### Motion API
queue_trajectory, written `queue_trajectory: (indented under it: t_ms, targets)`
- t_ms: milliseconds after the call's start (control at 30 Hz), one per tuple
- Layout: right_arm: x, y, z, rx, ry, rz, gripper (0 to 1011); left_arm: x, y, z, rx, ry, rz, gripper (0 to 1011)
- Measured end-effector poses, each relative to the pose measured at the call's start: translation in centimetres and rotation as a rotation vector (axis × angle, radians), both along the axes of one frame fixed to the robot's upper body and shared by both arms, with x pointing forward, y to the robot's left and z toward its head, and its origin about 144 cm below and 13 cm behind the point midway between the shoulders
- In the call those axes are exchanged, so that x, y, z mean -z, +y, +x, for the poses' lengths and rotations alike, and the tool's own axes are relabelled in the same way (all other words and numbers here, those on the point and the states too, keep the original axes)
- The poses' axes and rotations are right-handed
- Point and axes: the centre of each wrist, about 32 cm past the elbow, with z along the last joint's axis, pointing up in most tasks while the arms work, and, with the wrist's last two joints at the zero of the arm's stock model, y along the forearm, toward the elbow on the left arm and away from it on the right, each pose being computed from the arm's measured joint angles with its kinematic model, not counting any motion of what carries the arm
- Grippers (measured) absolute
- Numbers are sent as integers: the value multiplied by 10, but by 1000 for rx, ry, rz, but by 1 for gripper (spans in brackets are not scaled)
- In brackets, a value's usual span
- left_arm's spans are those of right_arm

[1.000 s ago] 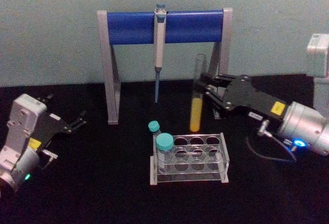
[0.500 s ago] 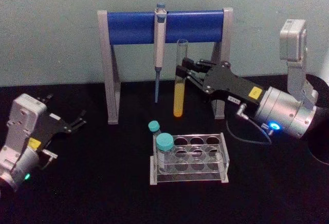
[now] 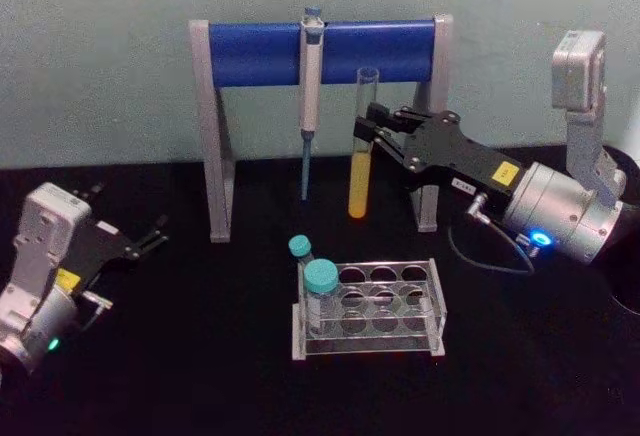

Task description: Pick up the test tube from the test tube rack, shake it, then place it back into the test tube rack.

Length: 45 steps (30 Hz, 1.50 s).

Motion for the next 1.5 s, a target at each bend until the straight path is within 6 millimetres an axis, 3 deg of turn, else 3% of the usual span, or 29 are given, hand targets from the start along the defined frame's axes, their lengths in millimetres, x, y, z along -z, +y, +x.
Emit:
queue_trajectory:
  t_ms: [267,567,867,1133,1500]
  targets:
    - [2,-10,-5,34,5,-6,214,0,0,0,0,0,0,1001]
    - [-2,-33,-25,35,7,-44,213,0,0,0,0,0,0,1001]
    - [0,-23,-33,-55,22,-34,213,0,0,0,0,0,0,1001]
    - [1,-6,-18,-69,13,-2,213,0,0,0,0,0,0,1001]
    - [0,-3,0,-17,2,11,213,0,0,0,0,0,0,1001]
